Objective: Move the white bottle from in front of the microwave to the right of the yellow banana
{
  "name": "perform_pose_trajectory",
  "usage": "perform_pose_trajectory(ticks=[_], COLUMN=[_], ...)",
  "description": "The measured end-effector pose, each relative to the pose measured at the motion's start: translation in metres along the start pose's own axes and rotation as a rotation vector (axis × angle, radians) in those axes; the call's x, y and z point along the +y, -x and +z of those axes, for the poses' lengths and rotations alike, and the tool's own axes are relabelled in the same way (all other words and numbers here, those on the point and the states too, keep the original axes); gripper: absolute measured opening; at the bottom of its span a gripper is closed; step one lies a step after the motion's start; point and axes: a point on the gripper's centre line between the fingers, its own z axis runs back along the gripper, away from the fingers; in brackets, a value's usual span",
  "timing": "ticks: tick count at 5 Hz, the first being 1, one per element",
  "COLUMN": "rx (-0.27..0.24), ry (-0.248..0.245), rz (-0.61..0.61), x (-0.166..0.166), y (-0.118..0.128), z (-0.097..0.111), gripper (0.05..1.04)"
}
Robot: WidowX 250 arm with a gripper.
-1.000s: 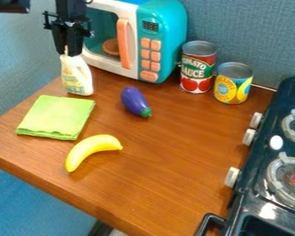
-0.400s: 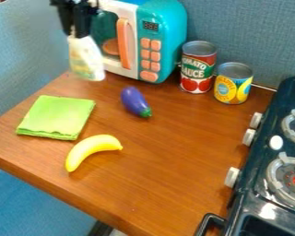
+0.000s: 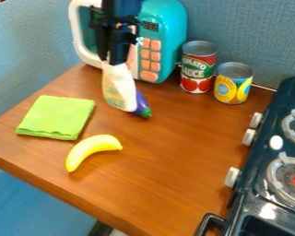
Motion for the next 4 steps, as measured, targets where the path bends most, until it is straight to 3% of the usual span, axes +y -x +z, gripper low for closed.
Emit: perform_pose_trajectory(ticks=[3, 4], rx=[0.008, 0.045], ry=[-0.074, -0.069], rz=[-0.212, -0.251], x=[-0.087, -0.101], y=[0.015, 0.021], z=[-0.009, -0.015], gripper=[0.370, 0.370])
